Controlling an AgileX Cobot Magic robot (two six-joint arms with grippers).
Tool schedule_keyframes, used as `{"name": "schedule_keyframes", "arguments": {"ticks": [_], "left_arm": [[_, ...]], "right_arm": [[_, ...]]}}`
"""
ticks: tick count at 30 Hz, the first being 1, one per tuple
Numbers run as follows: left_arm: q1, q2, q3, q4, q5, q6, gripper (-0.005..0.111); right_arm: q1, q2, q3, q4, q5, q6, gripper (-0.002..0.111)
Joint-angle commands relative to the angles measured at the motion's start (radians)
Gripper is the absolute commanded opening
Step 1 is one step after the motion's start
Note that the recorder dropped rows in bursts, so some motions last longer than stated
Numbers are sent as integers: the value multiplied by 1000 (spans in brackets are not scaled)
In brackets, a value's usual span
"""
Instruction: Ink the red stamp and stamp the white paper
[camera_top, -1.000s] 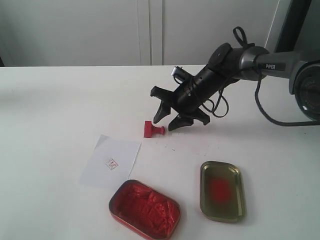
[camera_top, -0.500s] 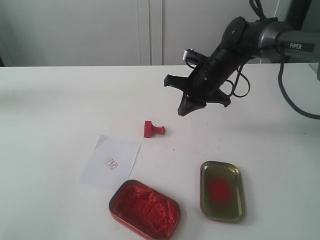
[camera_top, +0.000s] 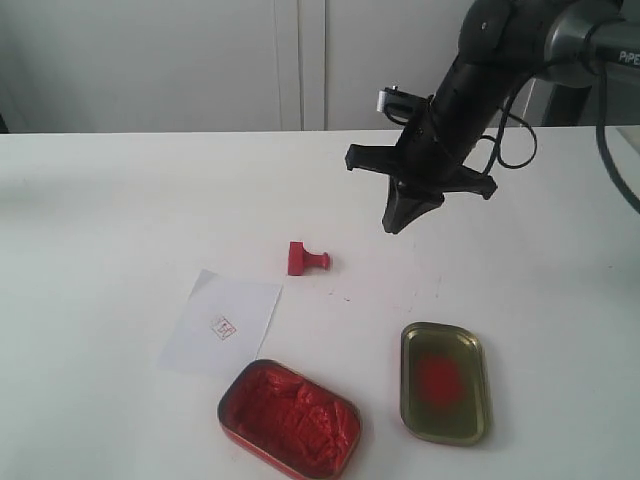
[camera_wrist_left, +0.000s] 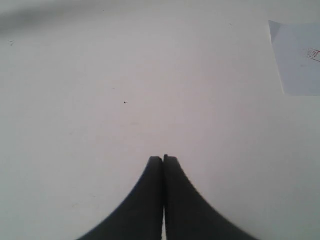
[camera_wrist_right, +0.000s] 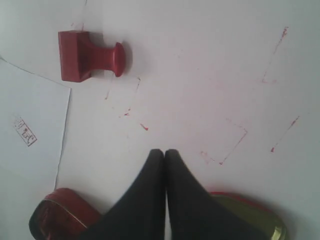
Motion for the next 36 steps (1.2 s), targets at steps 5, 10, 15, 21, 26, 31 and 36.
{"name": "schedule_keyframes", "arguments": {"ticks": [5,10,15,21,26,31,36], "left_arm": [[0,-5,10,1,17,0,0],[0,-5,10,1,17,0,0],[0,-5,10,1,17,0,0],[0,-5,10,1,17,0,0],[0,-5,10,1,17,0,0],[0,-5,10,1,17,0,0],[0,-5,10,1,17,0,0]], "right_arm": [[-5,-35,4,-92,13,1,0],[-5,-35,4,-99,13,1,0],[-6,-35,4,-141,13,1,0],[-31,-35,4,-176,13,1,0],[-77,-35,4,-185,13,-11,0],[-119,-35,4,-189,13,-37,0],[-166,-37,4,-189,13,-96,0]]}}
